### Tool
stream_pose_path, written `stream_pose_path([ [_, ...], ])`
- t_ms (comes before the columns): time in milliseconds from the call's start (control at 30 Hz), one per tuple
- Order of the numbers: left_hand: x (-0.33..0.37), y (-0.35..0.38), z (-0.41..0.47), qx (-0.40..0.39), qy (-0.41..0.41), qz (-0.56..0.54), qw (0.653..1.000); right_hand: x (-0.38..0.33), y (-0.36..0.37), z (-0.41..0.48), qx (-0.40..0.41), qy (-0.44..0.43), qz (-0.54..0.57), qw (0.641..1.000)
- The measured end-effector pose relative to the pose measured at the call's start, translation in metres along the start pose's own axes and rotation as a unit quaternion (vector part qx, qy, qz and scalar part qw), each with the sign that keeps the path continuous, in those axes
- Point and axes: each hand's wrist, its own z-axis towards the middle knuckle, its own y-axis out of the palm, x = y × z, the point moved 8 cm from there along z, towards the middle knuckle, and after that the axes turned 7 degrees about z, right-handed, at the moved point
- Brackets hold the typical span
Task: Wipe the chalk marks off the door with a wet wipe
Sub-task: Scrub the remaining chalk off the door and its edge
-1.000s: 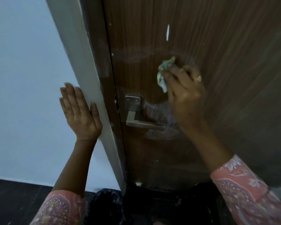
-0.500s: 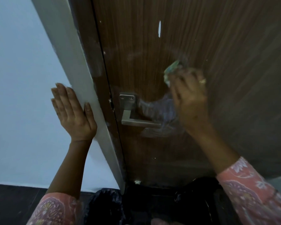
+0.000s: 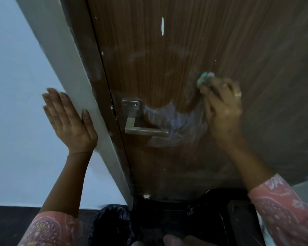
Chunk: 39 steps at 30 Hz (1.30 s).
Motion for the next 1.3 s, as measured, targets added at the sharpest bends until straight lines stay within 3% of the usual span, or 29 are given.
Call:
stream_pose_path([
  [67, 0.000, 0.000, 0.001, 0.002, -0.003, -0.002, 1.000, -0.006, 0.001, 0.017, 0.046, 0.000, -0.002, 0.999],
  [100, -0.001, 0.000, 0.000, 0.002, -0.004, -0.002, 1.000, -0.013, 0.009, 0.016, 0.026, -0.010, -0.008, 1.000],
  [200, -0.001, 0.000, 0.000, -0.001, -0.007, -0.001, 1.000, -0.029, 0.035, -0.024, -0.117, -0.059, -0.027, 0.991],
  [267, -0.001, -0.001, 0.000, 0.001, -0.003, 0.004, 1.000, -0.021, 0.031, -0.045, -0.171, -0.037, -0.015, 0.984],
  [333, -0.001, -0.001, 0.000, 0.002, -0.002, 0.009, 1.000, -0.010, 0.018, -0.037, -0.139, 0.002, 0.002, 0.990],
  [433, 0.000, 0.000, 0.000, -0.002, -0.004, 0.004, 1.000, -0.010, -0.001, 0.012, 0.012, 0.021, 0.014, 1.000],
  [500, -0.001, 0.000, 0.000, -0.003, -0.006, 0.004, 1.000, -0.024, 0.004, 0.037, 0.056, 0.010, 0.016, 0.998],
  [633, -0.003, 0.000, 0.000, -0.002, -0.005, 0.005, 1.000, -0.048, 0.039, 0.007, -0.077, -0.052, 0.002, 0.996],
  [700, -0.003, -0.001, -0.001, 0.004, 0.000, 0.009, 1.000, -0.039, 0.035, -0.013, -0.116, -0.037, -0.008, 0.993],
  [867, 0.000, 0.000, 0.000, 0.010, 0.005, 0.003, 1.000, -0.029, 0.004, 0.041, 0.062, 0.054, 0.042, 0.996],
  [933, -0.001, 0.000, 0.000, 0.007, 0.001, -0.001, 1.000, -0.055, 0.021, 0.062, 0.064, 0.035, 0.041, 0.996],
  [1067, -0.003, 0.001, -0.001, 0.006, 0.007, 0.002, 1.000, -0.092, 0.056, 0.057, -0.022, -0.022, 0.029, 0.999],
  [1200, -0.003, 0.001, 0.000, 0.009, 0.003, 0.013, 1.000, -0.055, 0.020, 0.049, 0.090, 0.077, 0.066, 0.991],
  [1300, -0.001, 0.001, 0.000, 0.005, 0.006, 0.013, 1.000, -0.067, 0.030, 0.061, 0.098, 0.085, 0.072, 0.989],
])
